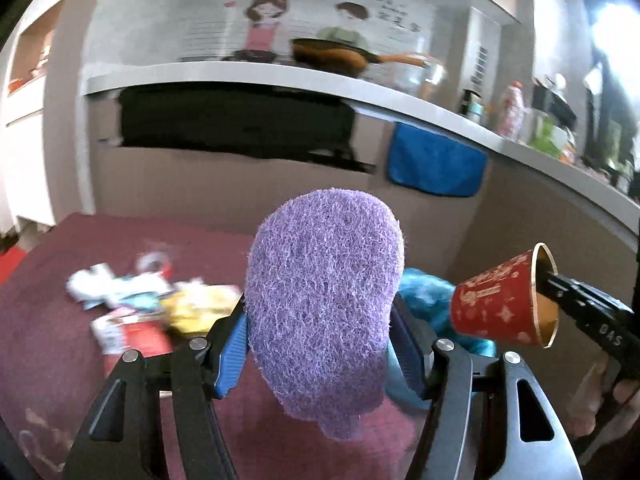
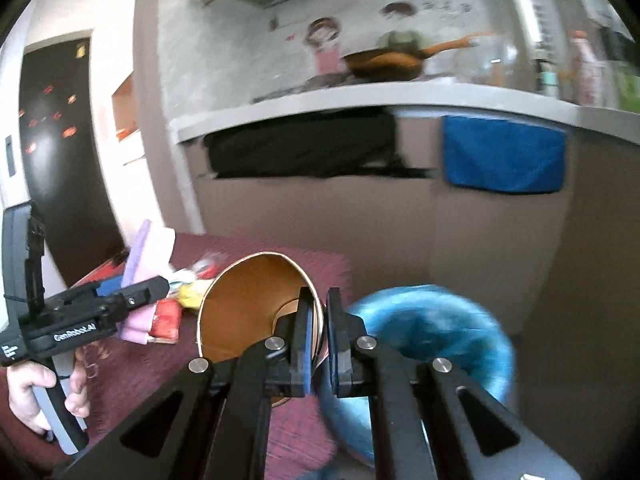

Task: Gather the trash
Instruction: 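Lower the sponge and cup into the blue bin and open both grippers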

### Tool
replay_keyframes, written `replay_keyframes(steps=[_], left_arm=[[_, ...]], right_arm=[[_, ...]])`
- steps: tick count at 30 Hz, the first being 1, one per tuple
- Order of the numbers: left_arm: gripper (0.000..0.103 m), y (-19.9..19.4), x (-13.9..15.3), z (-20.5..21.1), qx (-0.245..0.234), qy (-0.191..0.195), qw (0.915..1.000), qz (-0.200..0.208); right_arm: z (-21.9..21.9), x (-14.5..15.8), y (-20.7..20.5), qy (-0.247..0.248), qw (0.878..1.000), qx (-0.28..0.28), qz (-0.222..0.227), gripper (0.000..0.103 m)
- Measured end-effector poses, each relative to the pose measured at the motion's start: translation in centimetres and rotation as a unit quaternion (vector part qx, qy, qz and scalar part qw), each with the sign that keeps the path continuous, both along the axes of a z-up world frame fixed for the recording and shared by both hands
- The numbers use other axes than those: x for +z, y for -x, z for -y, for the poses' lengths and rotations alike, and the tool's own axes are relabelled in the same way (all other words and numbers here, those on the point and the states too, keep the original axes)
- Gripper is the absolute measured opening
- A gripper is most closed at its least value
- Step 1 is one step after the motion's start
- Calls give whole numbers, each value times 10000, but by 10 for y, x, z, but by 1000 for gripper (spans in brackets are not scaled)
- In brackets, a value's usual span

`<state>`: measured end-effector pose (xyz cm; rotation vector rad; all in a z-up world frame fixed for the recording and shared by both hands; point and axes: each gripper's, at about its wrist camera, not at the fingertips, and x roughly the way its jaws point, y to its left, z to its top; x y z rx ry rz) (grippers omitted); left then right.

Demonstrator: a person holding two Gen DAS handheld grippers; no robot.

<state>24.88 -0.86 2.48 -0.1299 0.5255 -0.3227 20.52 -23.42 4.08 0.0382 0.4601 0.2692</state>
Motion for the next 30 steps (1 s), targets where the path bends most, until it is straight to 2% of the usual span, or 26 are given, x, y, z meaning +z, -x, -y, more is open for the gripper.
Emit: replay_keyframes(steps=[5, 13, 21, 30], left_arm=[[64, -23, -11, 59, -284, -152, 9995, -29], [64, -51, -43, 123, -738, -508, 9954, -347], [64, -68, -63, 136, -728, -583, 9940, -570], [64, -95, -80, 144, -922, -362, 9910, -900]], right_arm=[[55, -5, 8, 84, 9978, -655, 76, 6], [105, -40, -18, -120, 9936, -1079, -309, 6], [118, -64, -39, -322, 9920, -1086, -563, 6], [121, -88, -60, -379, 9895, -1074, -892, 6]])
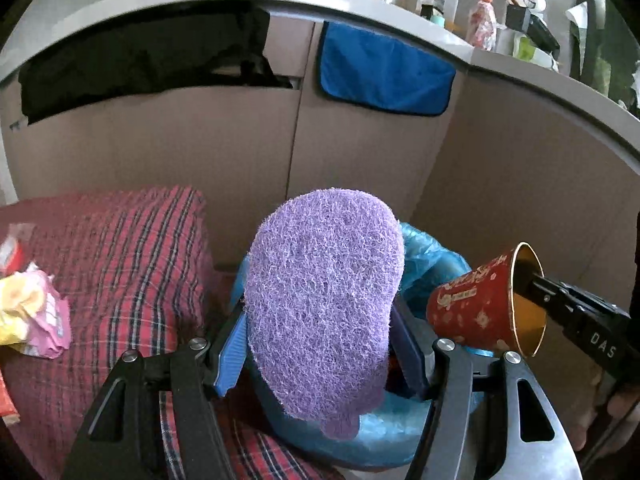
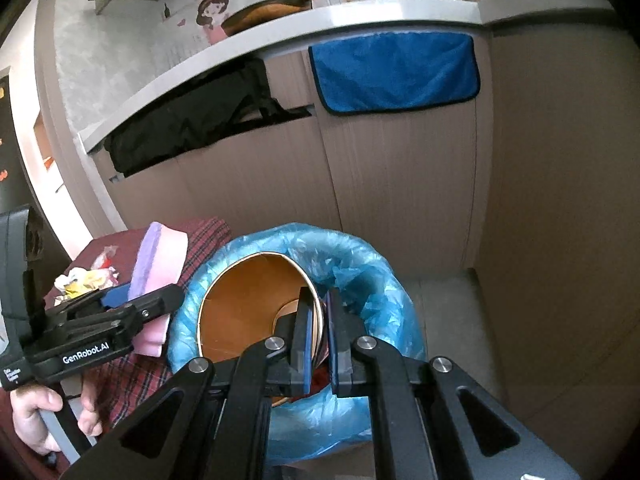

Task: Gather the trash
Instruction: 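Lower the sponge and cup into the blue bin and open both grippers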

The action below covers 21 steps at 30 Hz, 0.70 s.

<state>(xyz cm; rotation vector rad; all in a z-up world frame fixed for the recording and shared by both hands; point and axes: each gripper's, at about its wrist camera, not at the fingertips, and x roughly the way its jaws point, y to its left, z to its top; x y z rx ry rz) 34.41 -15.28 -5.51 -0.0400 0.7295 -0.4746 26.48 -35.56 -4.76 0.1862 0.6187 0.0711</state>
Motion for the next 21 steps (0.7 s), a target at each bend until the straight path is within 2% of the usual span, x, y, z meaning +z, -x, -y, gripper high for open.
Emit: replay_keyframes(steps=[14, 21], left_arm=[[64, -14, -22, 6, 136, -137, 9995, -249], [67, -15, -23, 2, 183, 7, 9996, -214]], right_arm=[[8, -22, -11, -11, 9996, -93, -258, 6], [8, -27, -13, 37, 9995, -120, -287, 10]])
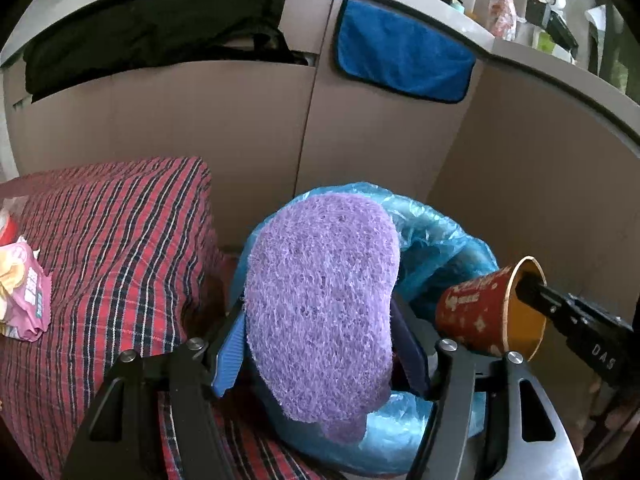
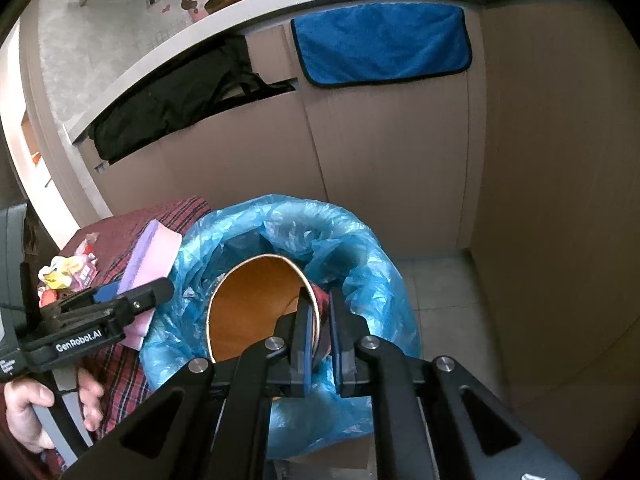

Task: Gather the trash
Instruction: 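Lower the sponge and cup into the blue bin and open both grippers, then grasp the yellow chip bag with the right gripper while the left gripper returns to the table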

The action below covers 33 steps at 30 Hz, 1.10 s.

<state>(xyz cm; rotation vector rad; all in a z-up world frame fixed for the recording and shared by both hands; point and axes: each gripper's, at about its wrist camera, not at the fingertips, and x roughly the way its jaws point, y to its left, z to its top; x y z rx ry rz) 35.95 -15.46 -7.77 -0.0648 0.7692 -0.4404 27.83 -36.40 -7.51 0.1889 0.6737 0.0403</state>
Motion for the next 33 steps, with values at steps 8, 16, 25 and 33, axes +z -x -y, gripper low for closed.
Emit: replay_keyframes(steps=[8, 16, 25, 33], left_arm=[[68, 4, 21, -5, -102, 250, 9995, 184], [68, 17, 38, -35, 294, 86, 9991, 307], [68, 62, 63, -143, 1045, -89, 9924, 645], [68, 94, 64, -263, 1934, 77, 9780, 773]], right_arm=[[1, 12, 12, -72, 9993, -57, 354, 37], [-5, 19, 15, -101, 9996, 16, 280, 37], [-51, 42, 23, -85, 9974, 590, 407, 38], [-143, 57, 18, 186, 9855, 1642, 395, 38]])
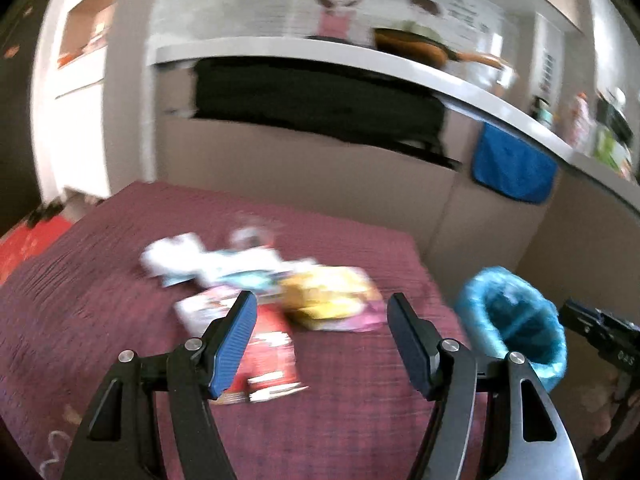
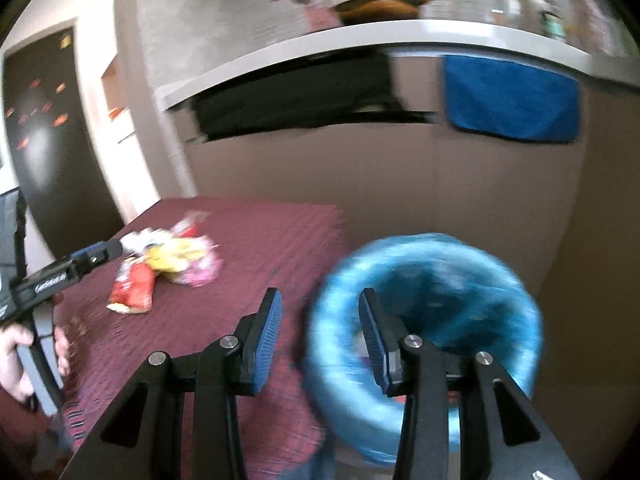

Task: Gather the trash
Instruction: 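Grasp the yellow chip bag with the right gripper while the left gripper returns to the table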

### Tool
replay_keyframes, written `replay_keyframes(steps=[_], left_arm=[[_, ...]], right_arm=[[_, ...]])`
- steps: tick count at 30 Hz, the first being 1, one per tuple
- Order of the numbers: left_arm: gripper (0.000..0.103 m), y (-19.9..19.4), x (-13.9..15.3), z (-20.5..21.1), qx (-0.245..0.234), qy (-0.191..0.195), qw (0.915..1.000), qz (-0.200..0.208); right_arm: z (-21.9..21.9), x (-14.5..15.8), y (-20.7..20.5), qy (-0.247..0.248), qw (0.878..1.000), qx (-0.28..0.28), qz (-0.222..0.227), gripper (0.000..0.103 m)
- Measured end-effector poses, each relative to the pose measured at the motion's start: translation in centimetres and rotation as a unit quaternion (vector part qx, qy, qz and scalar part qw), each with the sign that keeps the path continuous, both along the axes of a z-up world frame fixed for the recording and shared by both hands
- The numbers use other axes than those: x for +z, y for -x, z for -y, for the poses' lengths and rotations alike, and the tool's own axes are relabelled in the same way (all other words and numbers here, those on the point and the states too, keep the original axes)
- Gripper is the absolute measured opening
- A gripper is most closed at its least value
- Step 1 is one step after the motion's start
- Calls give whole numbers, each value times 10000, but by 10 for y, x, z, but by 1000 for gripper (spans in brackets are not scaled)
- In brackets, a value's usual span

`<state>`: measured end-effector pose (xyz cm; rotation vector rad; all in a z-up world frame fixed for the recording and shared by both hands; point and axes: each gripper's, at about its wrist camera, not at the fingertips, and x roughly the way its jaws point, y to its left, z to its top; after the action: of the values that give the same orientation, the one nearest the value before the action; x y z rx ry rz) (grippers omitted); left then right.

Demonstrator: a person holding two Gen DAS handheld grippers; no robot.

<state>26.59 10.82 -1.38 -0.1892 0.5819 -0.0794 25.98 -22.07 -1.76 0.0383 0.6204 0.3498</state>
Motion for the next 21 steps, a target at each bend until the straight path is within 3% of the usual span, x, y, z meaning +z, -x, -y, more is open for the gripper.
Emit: replay_keyframes(steps=[4, 8, 14, 21], left_arm=[[68, 15, -12, -51, 436, 43, 9990, 20], [68, 26, -24, -90, 801, 173, 9966, 30], [68, 19, -39, -125, 884, 373, 9951, -246], [68, 2, -55, -116, 531, 452, 9962, -512]], right_arm=[[-53, 1, -7, 56, 9975, 679, -191, 38], [-98, -2, -22, -189, 9879, 1407, -620, 38], [-172, 0, -33, 427, 9765, 2078, -385, 38], [-242, -27, -69, 1509, 9575, 2456, -60, 35]])
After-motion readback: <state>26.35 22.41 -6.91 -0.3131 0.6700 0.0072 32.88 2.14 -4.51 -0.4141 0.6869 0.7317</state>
